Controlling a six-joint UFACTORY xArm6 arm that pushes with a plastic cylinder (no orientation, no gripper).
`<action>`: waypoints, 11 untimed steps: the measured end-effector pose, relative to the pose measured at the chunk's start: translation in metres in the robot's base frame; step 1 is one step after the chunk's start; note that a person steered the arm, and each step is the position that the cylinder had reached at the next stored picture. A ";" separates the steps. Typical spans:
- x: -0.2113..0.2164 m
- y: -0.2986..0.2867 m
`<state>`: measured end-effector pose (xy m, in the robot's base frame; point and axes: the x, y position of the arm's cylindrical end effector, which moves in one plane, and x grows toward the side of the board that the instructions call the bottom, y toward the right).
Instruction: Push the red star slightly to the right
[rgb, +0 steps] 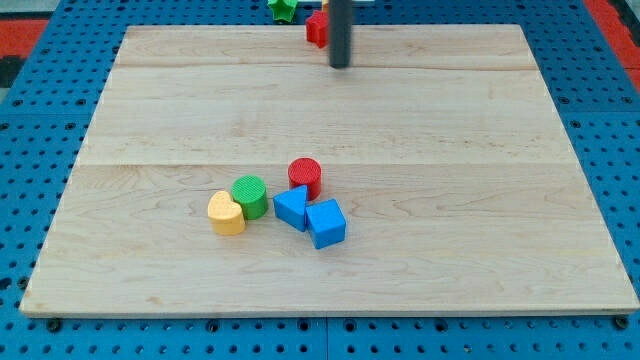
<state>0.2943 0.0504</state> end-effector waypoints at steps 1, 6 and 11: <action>-0.065 0.085; 0.090 -0.084; -0.101 -0.102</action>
